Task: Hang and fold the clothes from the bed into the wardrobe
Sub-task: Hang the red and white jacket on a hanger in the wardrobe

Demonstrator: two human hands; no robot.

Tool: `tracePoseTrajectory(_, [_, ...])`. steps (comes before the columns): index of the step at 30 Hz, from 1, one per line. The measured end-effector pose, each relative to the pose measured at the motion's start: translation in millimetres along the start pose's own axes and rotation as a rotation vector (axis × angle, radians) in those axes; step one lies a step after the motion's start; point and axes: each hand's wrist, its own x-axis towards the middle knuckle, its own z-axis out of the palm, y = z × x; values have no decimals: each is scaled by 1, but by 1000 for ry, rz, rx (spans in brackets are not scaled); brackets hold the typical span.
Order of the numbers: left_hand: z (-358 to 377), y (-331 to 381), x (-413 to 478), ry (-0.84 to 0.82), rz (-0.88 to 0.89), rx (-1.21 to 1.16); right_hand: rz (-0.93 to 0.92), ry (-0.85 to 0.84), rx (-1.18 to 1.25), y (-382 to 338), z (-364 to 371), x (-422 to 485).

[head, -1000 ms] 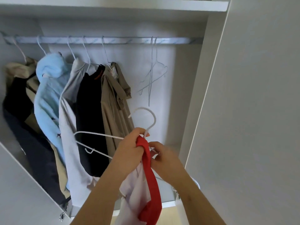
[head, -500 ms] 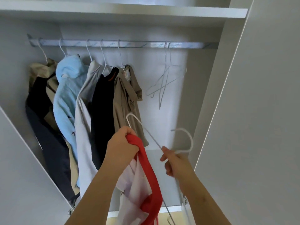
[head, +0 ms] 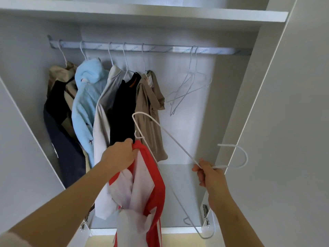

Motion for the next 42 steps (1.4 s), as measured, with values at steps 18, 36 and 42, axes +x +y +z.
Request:
tracePoseTrajectory(18, [-21, -10, 11, 178, -353, -733, -27, 64, -177, -5, -8, -2])
tracePoseTrajectory(36, [26, 92, -51, -206, 380, -686, 74, 111, -60, 9, 2, 3])
tracePoseTrajectory(42, [40, 79, -37, 375, 750, 149, -39, 94, -125, -1, -10, 2])
